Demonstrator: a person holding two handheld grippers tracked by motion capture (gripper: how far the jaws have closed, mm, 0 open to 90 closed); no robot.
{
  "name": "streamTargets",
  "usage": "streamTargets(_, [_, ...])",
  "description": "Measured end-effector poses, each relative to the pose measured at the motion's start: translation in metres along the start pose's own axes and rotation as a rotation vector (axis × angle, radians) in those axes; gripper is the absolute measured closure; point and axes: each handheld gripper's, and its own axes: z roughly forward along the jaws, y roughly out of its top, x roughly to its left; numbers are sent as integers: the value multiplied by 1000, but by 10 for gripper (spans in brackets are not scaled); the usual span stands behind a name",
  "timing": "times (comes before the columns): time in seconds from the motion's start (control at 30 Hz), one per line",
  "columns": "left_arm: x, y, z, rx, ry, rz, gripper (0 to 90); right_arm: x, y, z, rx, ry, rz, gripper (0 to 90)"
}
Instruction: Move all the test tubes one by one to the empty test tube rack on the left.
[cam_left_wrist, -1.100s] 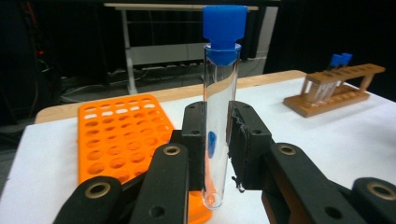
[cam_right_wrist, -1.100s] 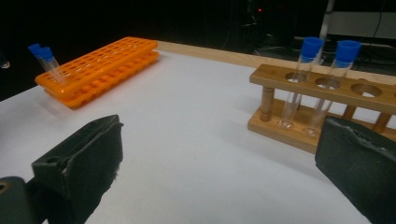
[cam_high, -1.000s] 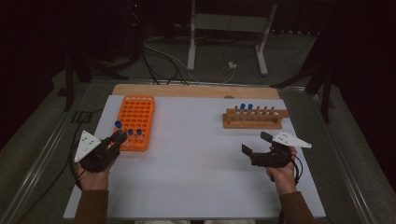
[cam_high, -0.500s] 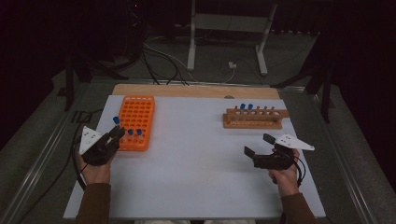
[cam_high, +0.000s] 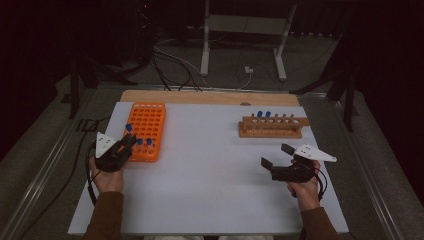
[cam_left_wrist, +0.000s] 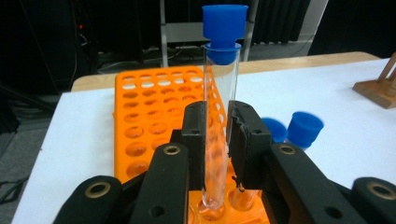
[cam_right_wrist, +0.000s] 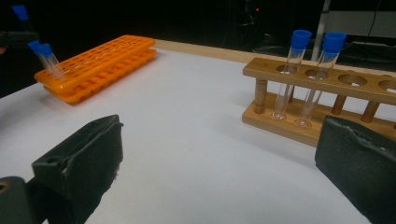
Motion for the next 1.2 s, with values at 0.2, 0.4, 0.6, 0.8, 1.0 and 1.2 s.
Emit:
streamTargets(0.2, [2,-12,5,30,-1,-12,779,-1,-1,0,3,0,-4,8])
streamTargets(0.4, [2,-18,7,60,-4,-2,779,0,-1,1,5,2,-6,9])
streamTargets(0.6, [1,-23,8,82,-3,10,780,0,-1,1,6,3,-6,9])
streamTargets(0.8, [-1,-24,8,91,-2,27,781,1,-2,3,14,5,-7,9])
streamTargets(1.0, [-1,-26,8,94,-3,35,781,2,-3,4,19,7,-9,9])
streamTargets(1.2, [-1,-27,8,106,-3,41,781,2,-4,4,21,10,-9,9])
